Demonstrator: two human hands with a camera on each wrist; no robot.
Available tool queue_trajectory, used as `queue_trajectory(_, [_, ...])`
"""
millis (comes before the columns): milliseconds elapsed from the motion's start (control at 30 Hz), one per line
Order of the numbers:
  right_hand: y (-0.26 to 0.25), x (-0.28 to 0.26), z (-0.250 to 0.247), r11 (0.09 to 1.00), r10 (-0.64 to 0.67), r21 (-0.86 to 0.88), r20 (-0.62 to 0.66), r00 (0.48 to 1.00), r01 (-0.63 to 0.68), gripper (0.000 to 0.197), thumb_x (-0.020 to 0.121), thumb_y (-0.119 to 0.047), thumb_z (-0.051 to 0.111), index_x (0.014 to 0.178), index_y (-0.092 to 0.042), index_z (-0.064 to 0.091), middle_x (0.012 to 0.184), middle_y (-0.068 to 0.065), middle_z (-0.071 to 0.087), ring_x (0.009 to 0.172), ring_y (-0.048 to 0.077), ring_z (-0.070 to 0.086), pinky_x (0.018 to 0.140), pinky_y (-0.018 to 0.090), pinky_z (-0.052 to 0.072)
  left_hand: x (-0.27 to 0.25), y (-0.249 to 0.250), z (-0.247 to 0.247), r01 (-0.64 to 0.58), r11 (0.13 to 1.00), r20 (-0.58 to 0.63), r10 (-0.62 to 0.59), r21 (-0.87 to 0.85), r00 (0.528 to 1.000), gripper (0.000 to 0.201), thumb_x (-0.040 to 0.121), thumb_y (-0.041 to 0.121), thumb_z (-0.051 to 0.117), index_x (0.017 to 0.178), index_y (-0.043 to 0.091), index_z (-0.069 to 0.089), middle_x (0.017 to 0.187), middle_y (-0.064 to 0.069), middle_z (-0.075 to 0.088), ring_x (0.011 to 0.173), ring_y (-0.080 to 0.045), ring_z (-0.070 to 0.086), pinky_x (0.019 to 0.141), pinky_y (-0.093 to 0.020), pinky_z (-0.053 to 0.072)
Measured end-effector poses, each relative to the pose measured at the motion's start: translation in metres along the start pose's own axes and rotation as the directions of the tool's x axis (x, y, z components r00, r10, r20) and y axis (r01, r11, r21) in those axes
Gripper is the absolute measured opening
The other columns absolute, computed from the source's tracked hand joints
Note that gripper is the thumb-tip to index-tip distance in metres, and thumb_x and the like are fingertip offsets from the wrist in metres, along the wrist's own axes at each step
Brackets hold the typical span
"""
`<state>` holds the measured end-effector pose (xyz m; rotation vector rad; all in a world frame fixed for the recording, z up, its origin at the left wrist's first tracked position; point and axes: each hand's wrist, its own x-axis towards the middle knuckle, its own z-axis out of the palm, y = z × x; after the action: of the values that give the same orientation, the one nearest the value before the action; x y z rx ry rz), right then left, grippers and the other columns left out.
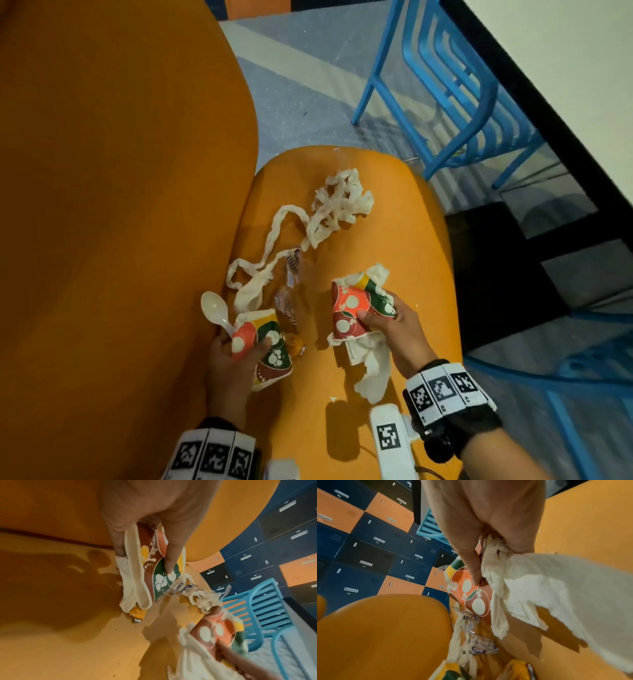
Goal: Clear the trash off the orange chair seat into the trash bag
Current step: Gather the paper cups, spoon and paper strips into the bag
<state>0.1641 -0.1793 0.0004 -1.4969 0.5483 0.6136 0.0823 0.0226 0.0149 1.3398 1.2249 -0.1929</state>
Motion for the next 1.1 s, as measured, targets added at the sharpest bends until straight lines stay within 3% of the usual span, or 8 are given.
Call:
queue_trajectory(100, [-0.008,0.007,0.029,0.999,-0.045,-0.02,0.093,0.995,0.047,0.05,0.072,-0.001,0.072,0.12,-0.004,0.056,0.113,0.016,0.067,0.101,0.032,0.065,0.092,0.046,0.053,0.011,0.004,0.002,0.01,0.999,-0.046,-0.012,-0.035,0.999,0.066,0.071,0.012,0.076,0.13,0.011,0.046,0.131,-0.018,0.057,0.114,-0.035,0.056,0.094,-0.05,0.049])
queue_trajectory(200, [-0.015,0.022,0.072,0.972,-0.114,-0.181,0.2,0.973,0.152,0.038,0.069,-0.001,0.075,0.104,-0.007,0.062,0.097,0.007,0.067,0.09,0.024,0.065,0.084,0.034,0.055,0.028,-0.003,0.009,0.01,0.998,-0.069,-0.014,-0.054,0.998,0.067,0.07,0.01,0.077,0.13,0.011,0.047,0.129,-0.016,0.058,0.11,-0.032,0.058,0.091,-0.046,0.049])
queue_trajectory(333, [-0.008,0.048,0.11,0.857,-0.168,-0.427,0.297,0.94,0.288,0.057,0.052,-0.022,0.073,0.107,-0.006,0.066,0.107,0.018,0.067,0.104,0.038,0.061,0.092,0.054,0.049,0.039,-0.024,0.014,0.061,0.998,-0.075,-0.062,-0.002,0.995,0.066,0.067,0.013,0.08,0.126,0.008,0.049,0.128,-0.019,0.059,0.114,-0.035,0.057,0.097,-0.05,0.048])
queue_trajectory(433, [-0.015,0.058,0.117,0.846,-0.048,-0.475,0.384,0.922,0.242,0.051,0.066,-0.002,0.074,0.114,-0.003,0.06,0.12,0.024,0.062,0.112,0.036,0.057,0.099,0.051,0.045,0.048,-0.032,0.014,0.088,0.996,-0.031,-0.089,-0.034,0.996,0.07,0.062,0.015,0.083,0.125,0.012,0.051,0.125,-0.014,0.062,0.11,-0.034,0.06,0.096,-0.053,0.049])
queue_trajectory(533, [-0.017,0.069,0.117,0.871,0.051,-0.461,0.433,0.9,0.173,0.042,0.072,0.005,0.069,0.111,-0.004,0.06,0.114,0.024,0.063,0.101,0.028,0.058,0.099,0.047,0.046,0.05,-0.03,0.016,0.111,0.992,0.003,-0.111,-0.063,0.994,0.071,0.065,0.009,0.08,0.128,0.01,0.047,0.122,-0.015,0.062,0.11,-0.033,0.06,0.096,-0.05,0.049])
queue_trajectory(900, [-0.007,0.077,0.108,0.933,0.126,-0.357,0.427,0.895,0.038,0.049,0.073,0.01,0.065,0.119,-0.002,0.056,0.119,0.023,0.062,0.108,0.034,0.059,0.101,0.05,0.045,0.044,-0.025,0.02,0.131,0.983,0.018,-0.129,-0.13,0.991,0.066,0.072,-0.001,0.07,0.13,0.008,0.041,0.126,-0.022,0.059,0.109,-0.037,0.059,0.093,-0.048,0.05])
queue_trajectory(1033, [-0.006,0.075,0.077,0.941,0.056,-0.332,0.327,0.943,0.059,0.041,0.07,0.0,0.071,0.108,-0.016,0.062,0.118,0.018,0.065,0.11,0.033,0.06,0.101,0.05,0.046,0.037,-0.021,0.015,0.086,0.985,0.034,-0.082,-0.15,0.996,0.054,0.074,-0.007,0.066,0.123,0.008,0.046,0.123,-0.019,0.059,0.098,-0.028,0.057,0.08,-0.037,0.05])
queue_trajectory(1100, [-0.007,0.07,0.053,0.95,0.021,-0.308,0.23,0.973,0.052,0.039,0.07,-0.007,0.074,0.106,-0.015,0.063,0.109,0.012,0.068,0.103,0.03,0.063,0.091,0.04,0.052,0.029,-0.019,0.01,0.068,0.987,0.057,-0.06,-0.149,0.997,0.046,0.074,-0.007,0.066,0.112,0.013,0.049,0.117,-0.016,0.06,0.096,-0.028,0.057,0.083,-0.039,0.048])
